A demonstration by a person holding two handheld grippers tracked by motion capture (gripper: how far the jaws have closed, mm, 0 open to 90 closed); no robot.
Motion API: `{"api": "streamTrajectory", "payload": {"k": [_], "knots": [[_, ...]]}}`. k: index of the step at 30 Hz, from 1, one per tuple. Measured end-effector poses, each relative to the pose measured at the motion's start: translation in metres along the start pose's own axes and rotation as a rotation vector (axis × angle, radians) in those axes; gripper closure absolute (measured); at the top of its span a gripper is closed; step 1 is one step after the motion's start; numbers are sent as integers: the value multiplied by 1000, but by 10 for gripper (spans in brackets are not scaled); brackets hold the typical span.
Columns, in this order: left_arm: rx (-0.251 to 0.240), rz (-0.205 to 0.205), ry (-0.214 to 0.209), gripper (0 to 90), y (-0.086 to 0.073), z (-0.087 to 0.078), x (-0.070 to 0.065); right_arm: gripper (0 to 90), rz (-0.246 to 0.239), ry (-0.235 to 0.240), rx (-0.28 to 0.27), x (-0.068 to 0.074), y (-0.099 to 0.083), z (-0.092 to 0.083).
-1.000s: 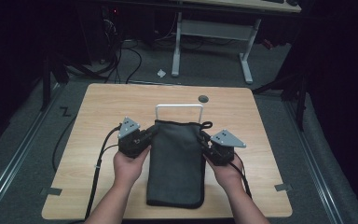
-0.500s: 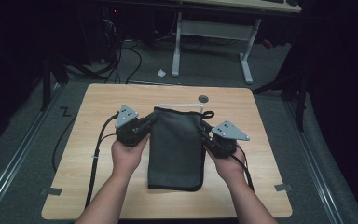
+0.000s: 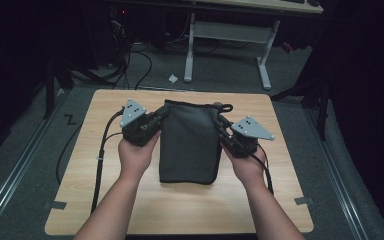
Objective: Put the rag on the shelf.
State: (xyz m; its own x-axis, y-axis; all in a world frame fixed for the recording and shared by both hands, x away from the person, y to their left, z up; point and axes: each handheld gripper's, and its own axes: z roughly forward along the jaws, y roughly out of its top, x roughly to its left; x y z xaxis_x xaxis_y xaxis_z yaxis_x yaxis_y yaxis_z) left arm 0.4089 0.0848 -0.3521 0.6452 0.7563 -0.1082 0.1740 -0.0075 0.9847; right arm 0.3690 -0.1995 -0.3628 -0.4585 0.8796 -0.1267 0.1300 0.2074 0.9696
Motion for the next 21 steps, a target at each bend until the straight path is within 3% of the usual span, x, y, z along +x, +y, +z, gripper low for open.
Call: {"api": "streamTrajectory", "payload": {"k": [11, 21], "knots": [[-41, 52, 12, 852, 34, 18, 9, 784, -9, -27, -50, -19, 33, 12], [-24, 69, 50, 852, 47, 45, 30, 783, -6, -33, -59, -33, 51, 37]]}}
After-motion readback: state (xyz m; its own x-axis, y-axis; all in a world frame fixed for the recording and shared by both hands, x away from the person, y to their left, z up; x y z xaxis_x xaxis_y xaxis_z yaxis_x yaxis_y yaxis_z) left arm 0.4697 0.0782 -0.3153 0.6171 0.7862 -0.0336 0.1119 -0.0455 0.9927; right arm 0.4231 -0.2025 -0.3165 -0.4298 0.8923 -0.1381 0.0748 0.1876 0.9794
